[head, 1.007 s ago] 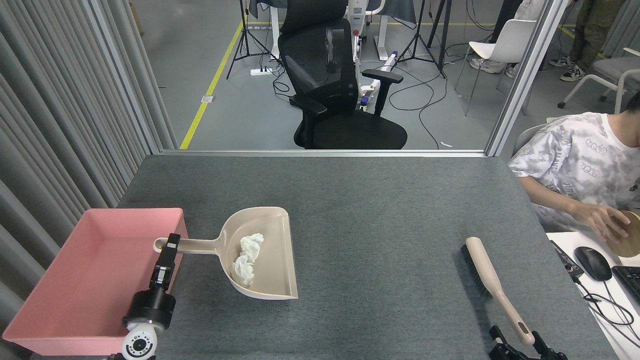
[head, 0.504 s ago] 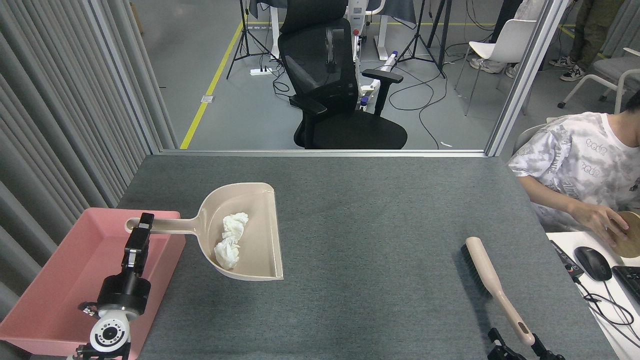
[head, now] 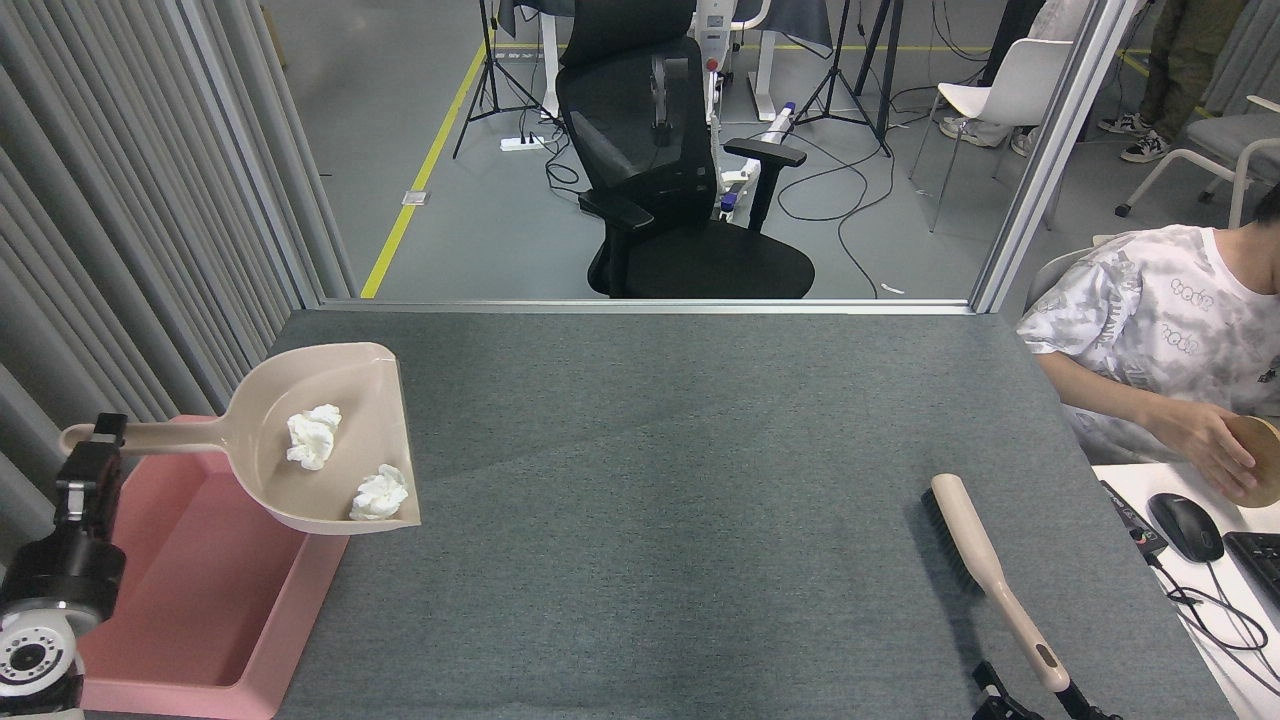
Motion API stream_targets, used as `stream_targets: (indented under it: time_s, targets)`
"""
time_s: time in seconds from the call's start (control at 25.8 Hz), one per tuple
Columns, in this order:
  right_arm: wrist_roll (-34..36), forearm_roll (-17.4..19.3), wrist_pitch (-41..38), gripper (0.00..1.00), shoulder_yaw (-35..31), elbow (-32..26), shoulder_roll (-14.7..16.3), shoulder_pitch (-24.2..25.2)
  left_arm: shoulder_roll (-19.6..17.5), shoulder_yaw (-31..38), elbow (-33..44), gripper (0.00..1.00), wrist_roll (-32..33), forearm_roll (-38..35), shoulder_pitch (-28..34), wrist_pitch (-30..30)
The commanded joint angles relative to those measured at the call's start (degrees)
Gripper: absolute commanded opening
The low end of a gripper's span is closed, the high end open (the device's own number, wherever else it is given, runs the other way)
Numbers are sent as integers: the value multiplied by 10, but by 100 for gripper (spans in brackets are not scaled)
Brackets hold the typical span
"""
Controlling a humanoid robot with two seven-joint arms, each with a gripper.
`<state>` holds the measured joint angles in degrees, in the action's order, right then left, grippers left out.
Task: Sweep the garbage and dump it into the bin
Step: 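Tilt the dustpan with the left gripper to dump tissue into bin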
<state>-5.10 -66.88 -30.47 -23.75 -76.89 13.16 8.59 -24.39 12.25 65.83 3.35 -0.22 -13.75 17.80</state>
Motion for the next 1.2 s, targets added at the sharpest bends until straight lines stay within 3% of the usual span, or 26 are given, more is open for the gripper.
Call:
stream_targets:
  time_s: [0.0, 0.27, 0.62, 0.89, 1.16]
  targets:
    - [1, 0, 0, 100, 0, 3, -2, 0, -44, 6, -28, 0, 1, 34, -7, 0]
    - [3, 0, 0, 100, 0, 5, -4, 1, -67, 19, -71, 0, 6, 38, -11, 9]
    - [9, 0, 0, 100, 0, 10, -9, 12, -131, 59, -185, 0, 14, 44, -21, 57]
    - [9, 1, 0, 100, -1, 10, -9, 12, -137, 58, -191, 0, 12, 35, -15, 82]
    - [9, 2, 0, 100, -1, 10, -9, 12, -146, 58, -164, 0, 10, -90, -13, 125]
